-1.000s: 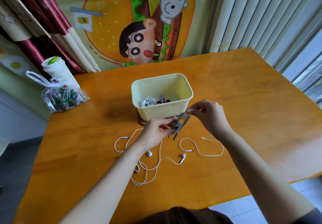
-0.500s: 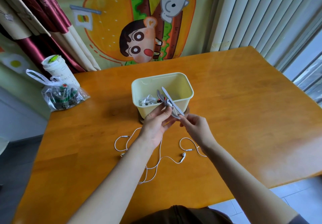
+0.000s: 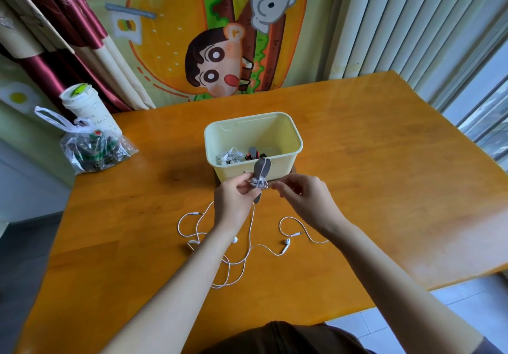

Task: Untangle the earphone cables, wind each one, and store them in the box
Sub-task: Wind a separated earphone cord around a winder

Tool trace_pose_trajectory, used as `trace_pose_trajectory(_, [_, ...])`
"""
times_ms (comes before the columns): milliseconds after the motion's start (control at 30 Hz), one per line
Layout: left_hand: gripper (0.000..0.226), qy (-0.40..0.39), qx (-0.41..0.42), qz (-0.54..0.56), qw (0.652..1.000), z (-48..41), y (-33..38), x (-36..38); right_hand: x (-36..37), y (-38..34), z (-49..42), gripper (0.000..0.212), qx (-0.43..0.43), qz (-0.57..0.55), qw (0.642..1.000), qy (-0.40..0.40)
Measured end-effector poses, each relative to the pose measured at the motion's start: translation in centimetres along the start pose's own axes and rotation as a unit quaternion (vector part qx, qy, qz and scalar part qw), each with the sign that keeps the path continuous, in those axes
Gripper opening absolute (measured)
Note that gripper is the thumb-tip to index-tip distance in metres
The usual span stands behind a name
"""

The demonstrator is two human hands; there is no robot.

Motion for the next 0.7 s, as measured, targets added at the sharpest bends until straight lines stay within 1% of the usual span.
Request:
trace_pose_trajectory(67, [0.025, -0.014, 0.027, -0.045, 0.999, 0.3, 0.0, 0.0, -0.5, -0.2, -0.4, 0.018, -0.015, 0.016, 1.0, -0.006])
trace_pose_trajectory(133, [0.026, -0.058, 0.049, -0.066, 0.995, 0.5, 0.1, 0.3, -1.2, -0.2, -0.9, 0.018, -0.019, 0.036, 0.999, 0.003])
trace_pose_trajectory(200, [0.029, -0.134, 0.06, -0.047, 0.988, 0.7, 0.4, 0.8, -2.1, 0.0, -1.5, 0.017, -0.015, 0.05, 0.999, 0.014])
trace_pose_trajectory(267, [0.031, -0.179, 0.067, -0.021, 0.981, 0.8, 0.8, 1.0, -2.8, 0.1, -1.8, 0.016, -0.017, 0.057, 0.998, 0.019])
trace_pose_trajectory(367, [0.037, -0.197, 0.065, 0.018, 0.978, 1.0, 1.4, 1.0, -3.6, 0.3, -2.1, 0.012, -0.024, 0.053, 0.998, 0.027])
trace_pose_trajectory(500, [0.037, -0.21, 0.069, 0.043, 0.974, 1.4, 2.0, 1.0, -3.8, 0.8, -2.4, 0.009, -0.02, 0.044, 0.998, 0.044])
trace_pose_trajectory(567, [0.038, -0.21, 0.057, 0.052, 0.975, 1.5, 1.9, 0.9, -3.9, 1.0, -2.5, 0.009, -0.023, 0.042, 0.997, 0.057])
trace_pose_trajectory(633, [0.034, -0.203, 0.035, 0.058, 0.977, 1.3, 1.6, 0.7, -4.1, 1.1, -2.4, 0.009, -0.029, 0.041, 0.996, 0.078])
trace_pose_trajectory(700, [0.034, -0.212, 0.02, 0.059, 0.975, 1.1, 1.4, 0.6, -4.0, 1.3, -2.4, 0.009, -0.031, 0.048, 0.995, 0.076])
Point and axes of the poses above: each hand's wrist, its own z-axis away from the middle knuckle, its own x-axis out of the palm, y = z × x, the point moved 4 cm from there along -z, towards the middle knuckle, and after that the axes turned 3 degrees about z, right-handed, at the moved point
